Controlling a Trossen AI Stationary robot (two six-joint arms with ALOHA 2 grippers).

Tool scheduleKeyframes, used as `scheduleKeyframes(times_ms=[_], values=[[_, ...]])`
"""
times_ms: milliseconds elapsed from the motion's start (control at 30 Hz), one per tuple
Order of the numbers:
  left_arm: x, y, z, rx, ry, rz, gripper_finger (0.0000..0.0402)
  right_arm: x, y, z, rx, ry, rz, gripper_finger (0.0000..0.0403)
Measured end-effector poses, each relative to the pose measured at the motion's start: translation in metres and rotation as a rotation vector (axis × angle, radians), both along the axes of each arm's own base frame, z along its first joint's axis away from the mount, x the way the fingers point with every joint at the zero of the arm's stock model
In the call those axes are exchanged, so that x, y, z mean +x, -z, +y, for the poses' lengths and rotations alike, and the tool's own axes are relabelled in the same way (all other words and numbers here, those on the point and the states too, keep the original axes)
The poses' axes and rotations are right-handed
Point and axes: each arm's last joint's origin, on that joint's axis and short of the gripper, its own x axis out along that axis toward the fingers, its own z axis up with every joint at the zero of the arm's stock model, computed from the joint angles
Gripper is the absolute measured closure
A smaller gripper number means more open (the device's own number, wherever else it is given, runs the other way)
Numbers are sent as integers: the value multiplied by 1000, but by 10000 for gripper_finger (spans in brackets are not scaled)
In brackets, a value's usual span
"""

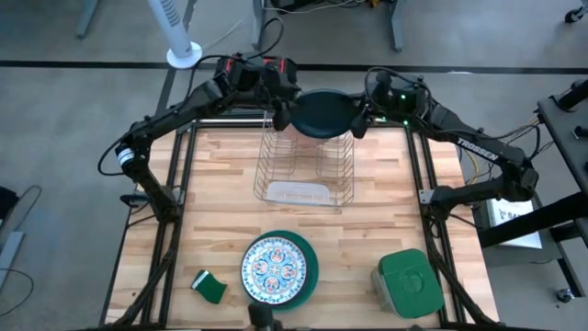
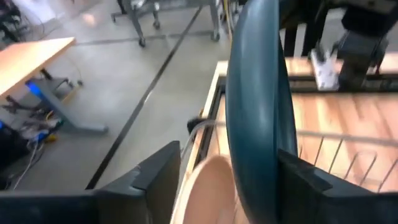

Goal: Sort dishes
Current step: Put the dark green plate in the dishwasher rack

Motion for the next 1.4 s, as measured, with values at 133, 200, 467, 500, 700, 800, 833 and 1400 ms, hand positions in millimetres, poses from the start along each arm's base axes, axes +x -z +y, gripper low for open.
scheduleKeyframes(times_ms=[133, 200, 467, 500, 700, 800, 833, 1400], values=[[-4, 6, 1, -6, -2, 71, 172, 9, 9, -7, -28, -8, 49, 398], [-7, 8, 1, -4, -16, 107, 167, 13, 14, -11, -37, -12, 72, 398], [-21, 19, 5, 55, -182, 325, 164, 26, 35, -25, -66, 3, 172, 401], [-23, 20, 6, 77, -227, 362, 164, 29, 38, -27, -68, 10, 183, 401], [-34, 25, 8, 150, -446, 532, 164, 40, 54, -35, -71, 11, 230, 401], [-38, 24, 13, 163, -498, 546, 164, 45, 61, -39, -69, 7, 248, 401], [-39, 24, 14, 162, -505, 547, 164, 47, 62, -40, -72, 7, 245, 401], [-54, 24, 33, 117, -598, 523, 164, 56, 79, -46, -52, 3, 288, 401]])
